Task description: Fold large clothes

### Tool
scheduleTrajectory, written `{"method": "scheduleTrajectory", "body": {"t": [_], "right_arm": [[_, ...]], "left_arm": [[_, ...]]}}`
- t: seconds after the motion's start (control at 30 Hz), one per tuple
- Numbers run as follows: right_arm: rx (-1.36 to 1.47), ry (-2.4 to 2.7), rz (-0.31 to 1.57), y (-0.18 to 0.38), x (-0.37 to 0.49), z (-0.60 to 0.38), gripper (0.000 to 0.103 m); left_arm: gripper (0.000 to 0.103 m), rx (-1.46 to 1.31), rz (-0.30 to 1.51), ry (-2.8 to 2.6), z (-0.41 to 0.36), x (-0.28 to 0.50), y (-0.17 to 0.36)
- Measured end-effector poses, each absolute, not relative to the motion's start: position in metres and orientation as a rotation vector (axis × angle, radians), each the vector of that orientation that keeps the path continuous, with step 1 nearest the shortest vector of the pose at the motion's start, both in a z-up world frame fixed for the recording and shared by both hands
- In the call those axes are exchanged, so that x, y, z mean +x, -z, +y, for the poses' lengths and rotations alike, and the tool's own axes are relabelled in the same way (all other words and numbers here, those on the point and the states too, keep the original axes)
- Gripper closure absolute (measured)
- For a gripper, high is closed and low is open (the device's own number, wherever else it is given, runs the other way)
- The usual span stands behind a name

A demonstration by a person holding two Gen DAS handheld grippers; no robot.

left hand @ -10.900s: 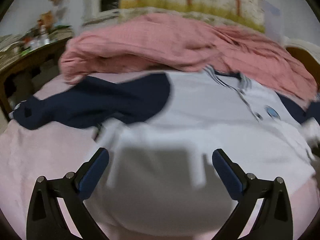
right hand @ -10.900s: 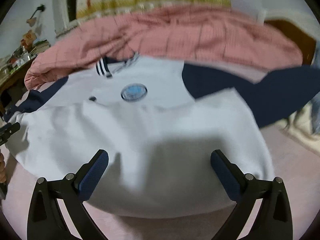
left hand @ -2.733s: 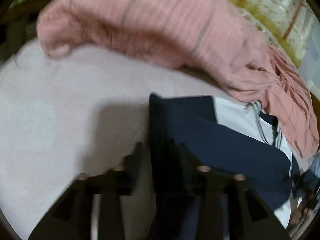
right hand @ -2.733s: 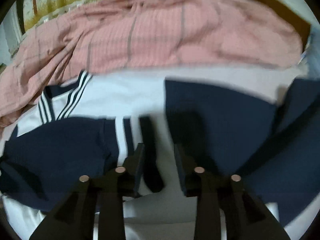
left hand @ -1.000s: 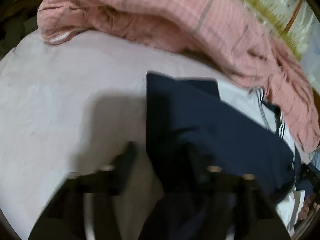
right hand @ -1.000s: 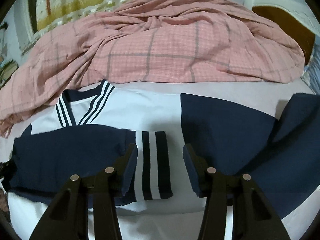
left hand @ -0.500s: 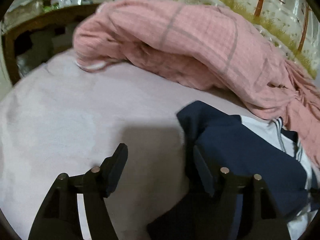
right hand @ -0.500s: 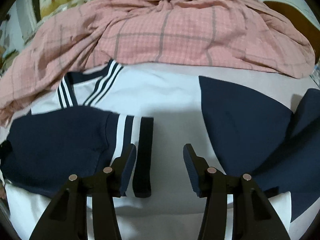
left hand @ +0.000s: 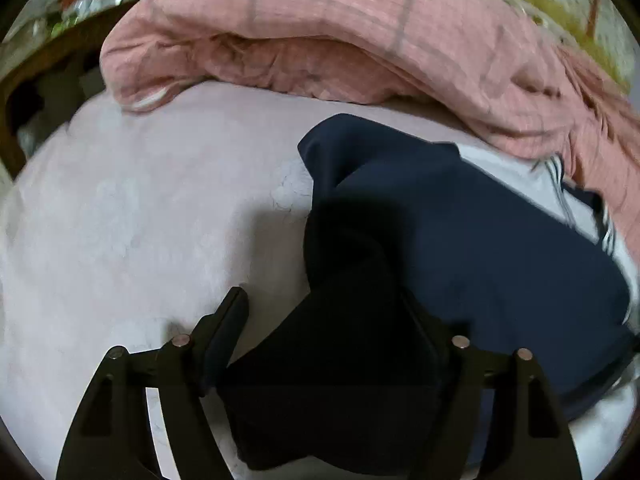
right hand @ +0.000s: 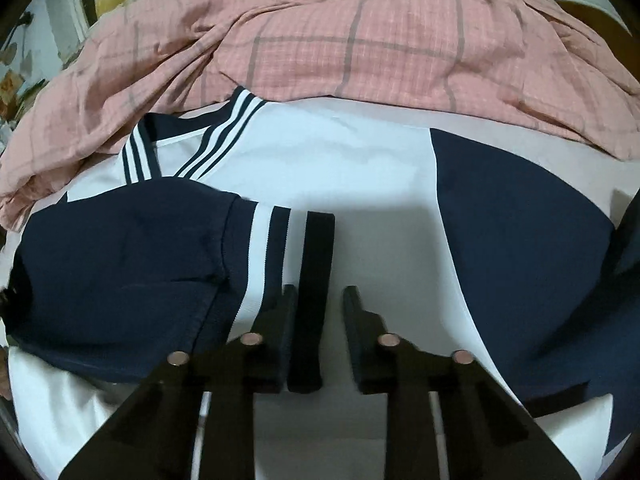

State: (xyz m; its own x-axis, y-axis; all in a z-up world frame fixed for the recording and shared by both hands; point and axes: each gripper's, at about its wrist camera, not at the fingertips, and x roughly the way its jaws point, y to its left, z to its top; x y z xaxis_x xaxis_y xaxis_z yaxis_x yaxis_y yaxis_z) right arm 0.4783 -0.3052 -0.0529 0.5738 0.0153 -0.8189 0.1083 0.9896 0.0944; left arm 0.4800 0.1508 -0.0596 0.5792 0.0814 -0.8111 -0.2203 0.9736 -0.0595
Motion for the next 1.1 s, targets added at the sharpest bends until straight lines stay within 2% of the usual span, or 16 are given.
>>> {"method": "scheduleTrajectory", "body": {"t": [0.07,0.13,0.3,0.43,0.7,0.83,0.9,0.97,1.03,1.1], "right_arm": [[0.145,0.059,0.954,0.053,0.477,-0.306,0.096],[0.141,0.073,0.949,0.051,0.477,-0.306,0.098],[0.109,0.222,0.857,0.025,0.465,-0.318,0.100],[0.188,0.222,0.826,0.010,0.456,-0.343,0.100],[0.240,0.236,0.820,0.005,0.453,-0.358,0.100],[0.248,0.243,0.852,0.014,0.457,-0.360,0.099],[0.298,0.218,0.818,0.008,0.452,-0.364,0.091],[0.310,0.199,0.791,0.000,0.447,-0.366,0.058],[0.286,0.224,0.760,-0.006,0.443,-0.365,0.041],[0.258,0.261,0.757,-0.010,0.442,-0.365,0.041]], "left_arm": [[0.027,-0.153,0.936,-0.184,0.151,0.480,0.061],[0.027,-0.137,0.918,-0.188,0.149,0.478,0.057],[0.028,-0.051,0.719,-0.163,0.122,0.455,0.007],[0.025,-0.078,0.669,-0.084,0.111,0.443,-0.019],[0.022,-0.020,0.653,-0.034,0.084,0.445,-0.013],[0.021,-0.068,0.742,-0.018,0.091,0.462,0.011],[0.021,-0.109,0.805,-0.024,0.100,0.472,0.029],[0.022,-0.151,0.869,-0.036,0.107,0.481,0.045],[0.022,-0.202,0.895,-0.031,0.115,0.484,0.050],[0.023,-0.207,0.851,-0.049,0.117,0.475,0.043]]}}
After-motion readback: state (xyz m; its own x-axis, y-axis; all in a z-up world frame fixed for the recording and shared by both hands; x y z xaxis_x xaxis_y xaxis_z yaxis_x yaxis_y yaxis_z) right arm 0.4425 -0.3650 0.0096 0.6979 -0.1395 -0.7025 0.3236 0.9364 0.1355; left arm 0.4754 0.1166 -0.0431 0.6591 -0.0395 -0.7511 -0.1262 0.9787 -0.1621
